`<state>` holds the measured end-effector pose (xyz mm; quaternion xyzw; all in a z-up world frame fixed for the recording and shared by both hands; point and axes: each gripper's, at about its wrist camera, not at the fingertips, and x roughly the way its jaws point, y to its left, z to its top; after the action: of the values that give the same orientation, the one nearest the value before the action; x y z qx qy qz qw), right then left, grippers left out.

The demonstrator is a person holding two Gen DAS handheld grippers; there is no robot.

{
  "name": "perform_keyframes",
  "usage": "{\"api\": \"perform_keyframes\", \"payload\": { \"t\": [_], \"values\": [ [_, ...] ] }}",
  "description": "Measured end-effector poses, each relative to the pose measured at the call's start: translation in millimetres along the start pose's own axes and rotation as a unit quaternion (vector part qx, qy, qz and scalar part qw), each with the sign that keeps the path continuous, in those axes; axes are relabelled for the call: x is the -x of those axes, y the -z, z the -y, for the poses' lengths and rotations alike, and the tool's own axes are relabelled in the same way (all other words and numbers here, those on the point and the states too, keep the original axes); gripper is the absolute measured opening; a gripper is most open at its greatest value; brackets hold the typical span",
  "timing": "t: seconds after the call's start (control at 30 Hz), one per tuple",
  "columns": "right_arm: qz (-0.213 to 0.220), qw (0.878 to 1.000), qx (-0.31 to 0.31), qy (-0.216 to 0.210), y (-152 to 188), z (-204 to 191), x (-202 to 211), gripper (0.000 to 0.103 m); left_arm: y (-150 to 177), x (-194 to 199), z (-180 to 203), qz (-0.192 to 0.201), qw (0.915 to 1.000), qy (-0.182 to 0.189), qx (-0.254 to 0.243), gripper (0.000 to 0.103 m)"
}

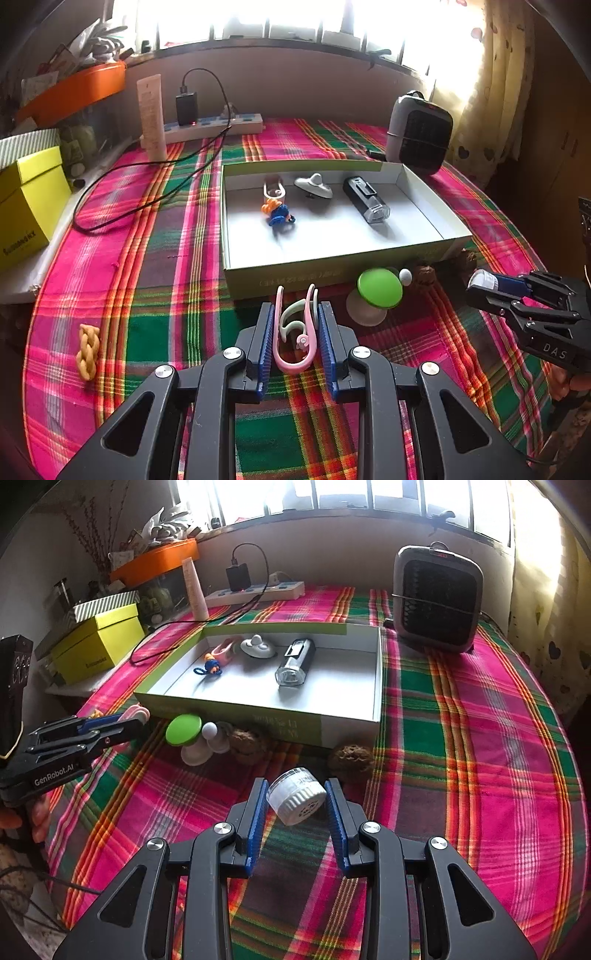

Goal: Organize objects
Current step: 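Carry the pink loop hook with left gripper while right gripper carries the white cap over the tray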

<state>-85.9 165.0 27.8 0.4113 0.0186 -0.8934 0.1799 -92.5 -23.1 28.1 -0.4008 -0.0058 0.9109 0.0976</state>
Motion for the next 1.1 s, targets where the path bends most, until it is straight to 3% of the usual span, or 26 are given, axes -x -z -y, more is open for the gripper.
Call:
{"api": "perform_keyframes", "payload": {
  "t": [0.5,1.1],
  "values": [
    [0.02,1.0,0.016,-0.015,-30.6,-12.2,-0.3,0.033,-22.4,-0.8,-3.4,0.007,1.0,0.003,0.004,0.022],
    [0.003,0.998,0.045,-0.044,-80.1,-25.2,-44.8,0.033,-49.5,-30.3,-14.9,0.001,0.9999,0.003,0.012,0.021]
  ]
}}
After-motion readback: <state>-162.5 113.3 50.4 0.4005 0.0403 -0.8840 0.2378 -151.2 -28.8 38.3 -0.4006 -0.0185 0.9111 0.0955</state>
